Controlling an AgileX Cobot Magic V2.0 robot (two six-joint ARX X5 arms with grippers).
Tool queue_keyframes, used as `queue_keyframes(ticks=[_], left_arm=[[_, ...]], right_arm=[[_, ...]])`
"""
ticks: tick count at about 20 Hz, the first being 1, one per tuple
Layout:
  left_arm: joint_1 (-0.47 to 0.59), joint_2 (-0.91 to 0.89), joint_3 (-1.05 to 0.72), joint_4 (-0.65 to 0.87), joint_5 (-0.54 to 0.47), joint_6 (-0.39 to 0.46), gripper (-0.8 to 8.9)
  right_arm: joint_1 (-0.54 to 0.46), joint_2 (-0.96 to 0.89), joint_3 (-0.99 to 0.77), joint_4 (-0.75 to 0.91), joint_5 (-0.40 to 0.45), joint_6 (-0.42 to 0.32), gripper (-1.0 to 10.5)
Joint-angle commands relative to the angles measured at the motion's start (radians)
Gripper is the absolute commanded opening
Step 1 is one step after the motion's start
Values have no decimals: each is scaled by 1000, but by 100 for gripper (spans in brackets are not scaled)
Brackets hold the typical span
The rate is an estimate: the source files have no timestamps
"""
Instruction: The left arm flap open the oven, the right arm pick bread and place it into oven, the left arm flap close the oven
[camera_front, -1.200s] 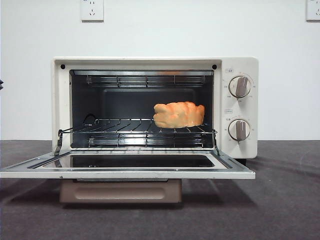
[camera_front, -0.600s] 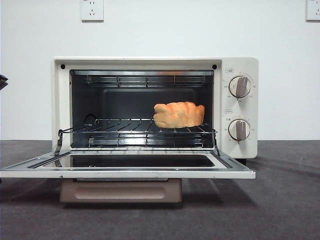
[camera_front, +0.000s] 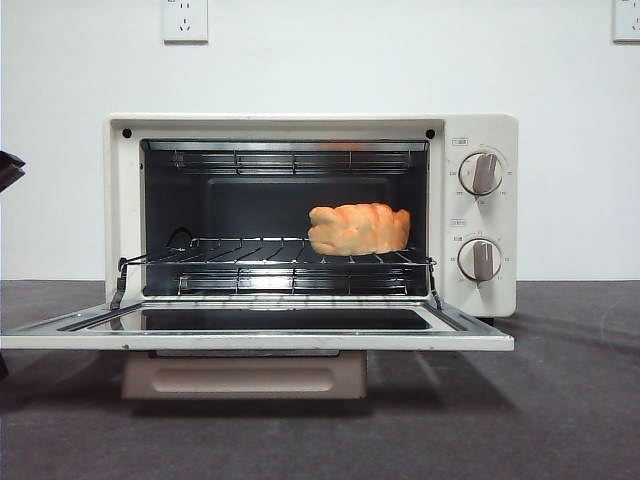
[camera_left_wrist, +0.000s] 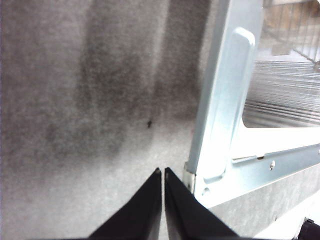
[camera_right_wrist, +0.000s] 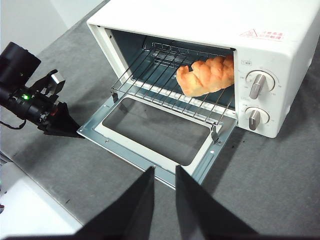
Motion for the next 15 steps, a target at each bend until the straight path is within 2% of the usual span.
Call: queue_keyframes(ticks=[1,8,15], left_arm=[[-14,13,8,42,63,-18,15],[-14,11,9,117,172,-83,15],[-14,6,34,206,209,-143,16]], right_arm=[[6,4,19,10,4,-1,63],[6,4,19,9,3,6,63],[6,4,19,10,-2,19,63]])
